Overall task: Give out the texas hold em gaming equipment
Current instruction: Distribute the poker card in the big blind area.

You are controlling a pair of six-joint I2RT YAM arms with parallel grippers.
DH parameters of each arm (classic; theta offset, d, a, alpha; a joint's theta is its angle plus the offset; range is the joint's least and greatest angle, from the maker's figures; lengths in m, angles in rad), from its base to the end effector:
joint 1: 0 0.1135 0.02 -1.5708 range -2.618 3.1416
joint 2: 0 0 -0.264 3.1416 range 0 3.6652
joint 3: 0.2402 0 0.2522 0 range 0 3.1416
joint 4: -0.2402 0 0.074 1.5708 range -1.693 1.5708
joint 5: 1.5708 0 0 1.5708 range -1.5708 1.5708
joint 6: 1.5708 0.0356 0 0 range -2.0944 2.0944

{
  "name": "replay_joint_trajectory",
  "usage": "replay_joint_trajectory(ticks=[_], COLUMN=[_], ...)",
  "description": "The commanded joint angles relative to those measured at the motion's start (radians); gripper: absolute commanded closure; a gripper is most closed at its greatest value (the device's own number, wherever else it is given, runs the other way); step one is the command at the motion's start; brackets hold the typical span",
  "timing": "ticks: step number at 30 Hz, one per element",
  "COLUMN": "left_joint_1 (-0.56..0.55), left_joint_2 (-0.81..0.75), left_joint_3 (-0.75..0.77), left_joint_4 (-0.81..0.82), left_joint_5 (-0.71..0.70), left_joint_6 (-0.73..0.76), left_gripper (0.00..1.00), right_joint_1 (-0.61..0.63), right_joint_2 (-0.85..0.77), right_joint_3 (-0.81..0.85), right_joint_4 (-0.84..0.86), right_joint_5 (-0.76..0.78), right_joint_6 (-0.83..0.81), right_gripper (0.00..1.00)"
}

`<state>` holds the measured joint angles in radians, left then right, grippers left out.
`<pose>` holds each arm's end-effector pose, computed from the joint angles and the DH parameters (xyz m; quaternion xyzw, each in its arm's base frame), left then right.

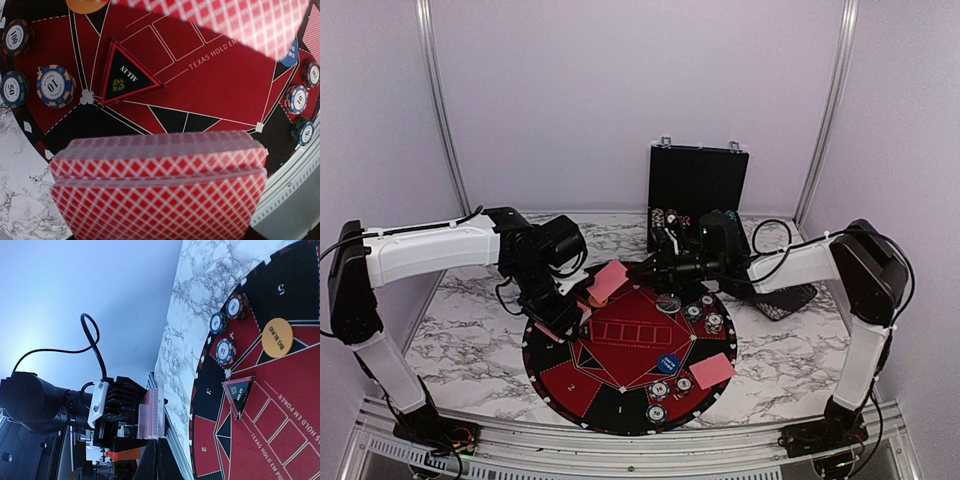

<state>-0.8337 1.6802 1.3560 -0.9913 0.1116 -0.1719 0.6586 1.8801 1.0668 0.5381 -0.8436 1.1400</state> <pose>0.2174 -0.2453 0.2489 0.3285 0.9343 -0.1097 0.0847 0.3050 0.2697 0.2017 -0.0665 0.7654 0.6341 0.0869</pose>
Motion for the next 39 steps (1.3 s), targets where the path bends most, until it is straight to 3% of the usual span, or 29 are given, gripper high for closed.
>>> replay_joint_trajectory(ticks=[1,19,26,39], left_joint_1=[0.01,0.02,0.022,0.022], left_joint_2=[-0.046,-0.07,-0.068,-0.07], left_joint_3=[-0.009,-0.008,0.0,0.002], left_joint_4=[0.005,-0.014,-0.019,-0.026], left_joint_5=[-0.005,-0.006,-0.007,-0.008], left_joint_6=[-0.002,0.005,0.009,0.003], left_gripper=[0.49,0.49,0.49,0.49], right_joint_1=[-0.039,-0.052,-0.02,0.011], right_joint_2=[0.024,0.347,0.484,0.619], right_joint_3=[0.079,0.523,0.732,0.87], right_joint_4=[-0.046,-0.321,-0.481,-0.533], right_joint_5=[0.005,0.127,0.24,0.279], right_joint_6=[-0.053,-0.229,-0.317,-0.323], right_gripper=[1.0,1.0,1.0,1.0])
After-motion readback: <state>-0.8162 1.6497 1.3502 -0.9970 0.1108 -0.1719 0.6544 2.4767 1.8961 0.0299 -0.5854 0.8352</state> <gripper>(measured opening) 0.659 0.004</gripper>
